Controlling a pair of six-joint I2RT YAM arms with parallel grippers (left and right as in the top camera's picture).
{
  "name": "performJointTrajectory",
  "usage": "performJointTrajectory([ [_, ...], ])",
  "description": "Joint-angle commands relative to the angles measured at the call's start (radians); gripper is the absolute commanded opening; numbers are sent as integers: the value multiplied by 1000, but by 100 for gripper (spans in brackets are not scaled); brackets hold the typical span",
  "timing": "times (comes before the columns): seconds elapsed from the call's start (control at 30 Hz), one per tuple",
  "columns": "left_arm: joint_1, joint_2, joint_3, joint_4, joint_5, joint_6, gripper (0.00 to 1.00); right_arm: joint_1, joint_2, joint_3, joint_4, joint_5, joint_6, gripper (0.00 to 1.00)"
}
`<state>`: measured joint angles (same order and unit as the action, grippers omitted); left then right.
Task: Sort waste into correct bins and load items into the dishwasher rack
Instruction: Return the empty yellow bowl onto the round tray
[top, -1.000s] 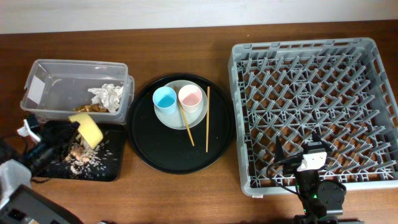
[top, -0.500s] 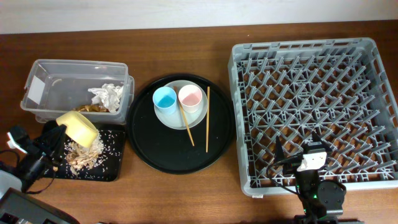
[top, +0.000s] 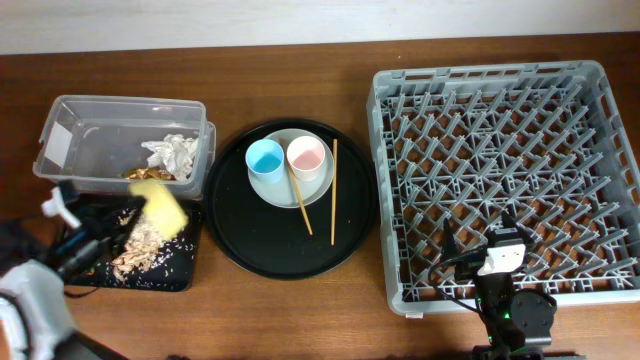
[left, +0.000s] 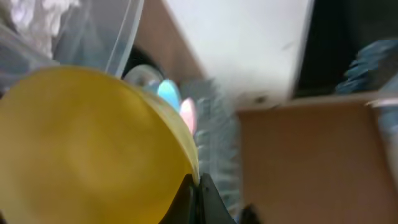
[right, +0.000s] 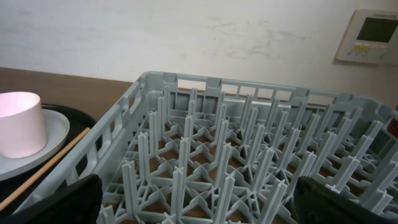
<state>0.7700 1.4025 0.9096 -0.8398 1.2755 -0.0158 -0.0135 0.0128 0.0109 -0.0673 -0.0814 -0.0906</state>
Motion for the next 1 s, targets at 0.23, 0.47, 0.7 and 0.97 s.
performJointTrajectory([
  [0.23,-1073,-267,25,47,-1192,-395,0,-6,-6,-5,-4,-16,-6,98],
  [0.47,-1335,18,25,114,-1397,-426,0,-6,-6,-5,-4,-16,-6,98],
  [0.7,-1335,53,24,115,-1442,-428,0,-6,-6,-5,-4,-16,-6,98],
  [0.97,-1335,56,24,132,-1460,-428,37,-6,-6,-5,-4,-16,-6,98],
])
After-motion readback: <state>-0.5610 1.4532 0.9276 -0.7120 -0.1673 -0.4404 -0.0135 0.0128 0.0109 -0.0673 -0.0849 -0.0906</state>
